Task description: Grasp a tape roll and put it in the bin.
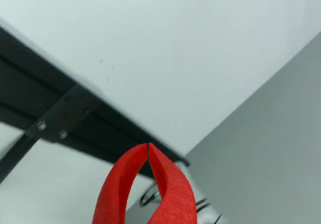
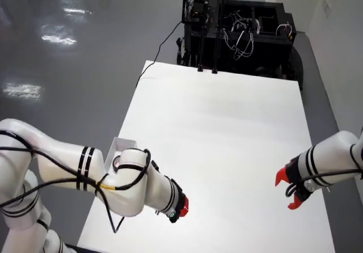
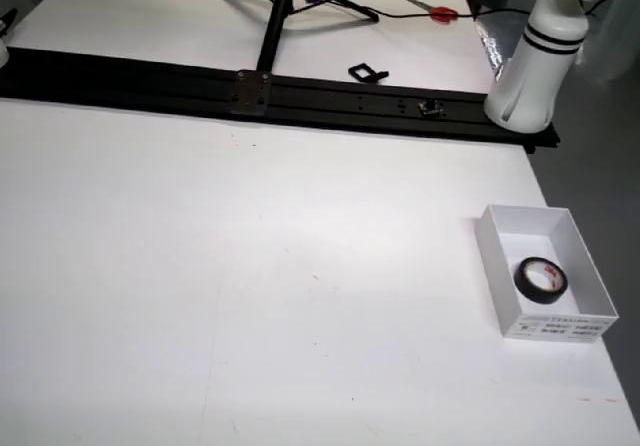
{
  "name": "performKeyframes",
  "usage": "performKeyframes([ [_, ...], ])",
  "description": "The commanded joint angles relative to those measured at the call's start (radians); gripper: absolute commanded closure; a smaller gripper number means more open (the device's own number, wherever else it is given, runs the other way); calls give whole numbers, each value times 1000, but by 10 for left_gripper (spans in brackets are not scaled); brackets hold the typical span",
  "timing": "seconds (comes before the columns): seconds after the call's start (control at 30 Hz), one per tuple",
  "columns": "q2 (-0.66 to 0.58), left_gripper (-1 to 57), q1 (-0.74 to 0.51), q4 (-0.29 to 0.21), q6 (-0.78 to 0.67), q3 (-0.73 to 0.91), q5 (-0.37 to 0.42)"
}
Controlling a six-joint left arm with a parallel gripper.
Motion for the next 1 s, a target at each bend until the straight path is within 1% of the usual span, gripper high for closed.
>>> performKeyframes([
  [0.03, -145, 569, -218, -349, 516, -3, 63],
  [0.1, -178, 569, -220, -358, 556, -3, 104],
  [0.2, -213, 569, -201, -358, 563, -3, 156],
  [0.43, -242, 569, -135, -358, 447, -2, 225],
  [0.57, -239, 569, -112, -358, 401, -2, 227],
  [0.87, -234, 569, -71, -358, 400, -2, 239],
  [1.0, -231, 569, -33, -358, 398, -2, 247],
])
